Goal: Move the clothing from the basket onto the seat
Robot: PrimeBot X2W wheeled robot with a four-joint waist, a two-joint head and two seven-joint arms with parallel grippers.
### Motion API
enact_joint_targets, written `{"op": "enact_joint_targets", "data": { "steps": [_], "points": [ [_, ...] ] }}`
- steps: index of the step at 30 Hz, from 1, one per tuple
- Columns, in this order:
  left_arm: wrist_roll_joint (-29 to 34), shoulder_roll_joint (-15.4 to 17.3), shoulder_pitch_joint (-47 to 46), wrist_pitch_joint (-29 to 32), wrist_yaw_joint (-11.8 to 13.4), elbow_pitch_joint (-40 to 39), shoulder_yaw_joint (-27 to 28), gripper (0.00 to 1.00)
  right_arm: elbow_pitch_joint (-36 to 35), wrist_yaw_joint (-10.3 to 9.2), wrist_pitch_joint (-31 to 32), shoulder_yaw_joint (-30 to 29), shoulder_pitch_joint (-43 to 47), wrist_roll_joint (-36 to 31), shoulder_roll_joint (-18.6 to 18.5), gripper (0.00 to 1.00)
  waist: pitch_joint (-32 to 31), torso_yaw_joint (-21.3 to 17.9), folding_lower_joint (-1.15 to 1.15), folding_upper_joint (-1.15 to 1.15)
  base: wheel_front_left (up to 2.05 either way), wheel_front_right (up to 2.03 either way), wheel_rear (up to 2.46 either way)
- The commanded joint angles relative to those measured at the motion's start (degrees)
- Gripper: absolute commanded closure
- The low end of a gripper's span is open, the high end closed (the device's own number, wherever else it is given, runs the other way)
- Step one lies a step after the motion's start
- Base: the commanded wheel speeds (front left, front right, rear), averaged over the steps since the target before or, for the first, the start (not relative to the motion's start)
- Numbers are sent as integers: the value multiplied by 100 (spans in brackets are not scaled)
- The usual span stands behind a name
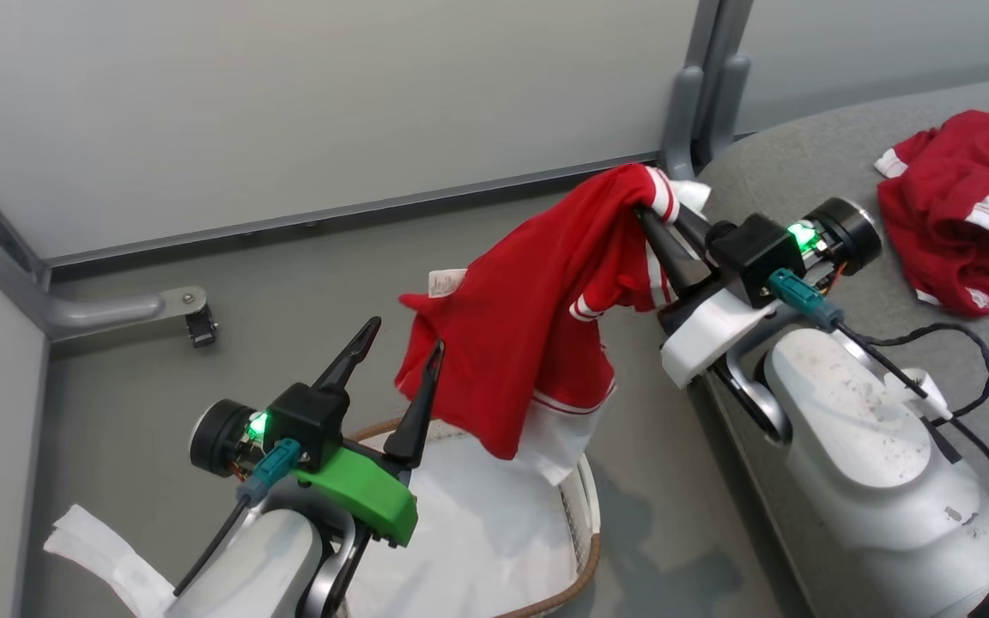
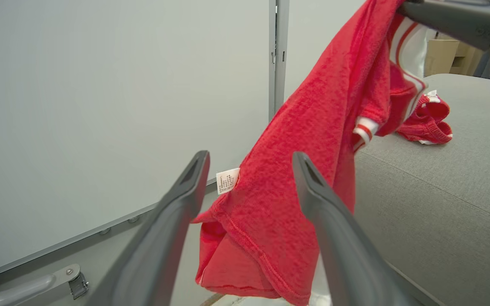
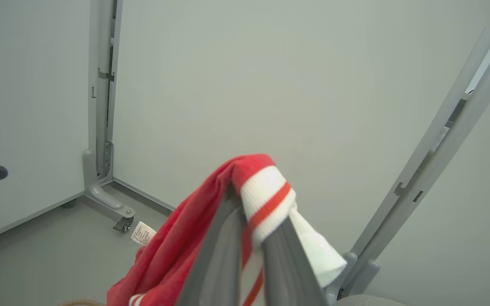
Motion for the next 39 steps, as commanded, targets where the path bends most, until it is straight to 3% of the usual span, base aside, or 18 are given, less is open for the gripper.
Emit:
{"op": "enact_joint_targets", "data": {
  "steps": [1, 15, 21, 29, 39],
  "points": [
    [-1, -44, 78, -41, 1, -9, 28, 0, -46, -7, -28, -18, -85, -36, -54, 100, 162, -266, 0, 0, 0, 0, 0],
    [92, -246, -129, -46, -81, 125, -1, 0, -273, -7, -28, -198, -182, -102, -315, 100, 717, -1561, 0, 0, 0, 0, 0],
    [164, -348, -196, -43, -125, 202, -81, 0, -331, -7, -28, -309, -45, -122, -348, 100, 864, -1854, 0, 0, 0, 0, 0],
    [134, -511, -162, -44, -175, 202, -99, 0, -202, -7, -28, -368, -160, -93, -450, 100, 987, -1766, 0, 0, 0, 0, 0],
    [358, -560, -75, -44, -151, 121, -183, 0, 258, -7, -12, -325, -1226, -62, -1199, 100, 1142, -1276, 0, 0, 0, 0, 0]
  ]
}}
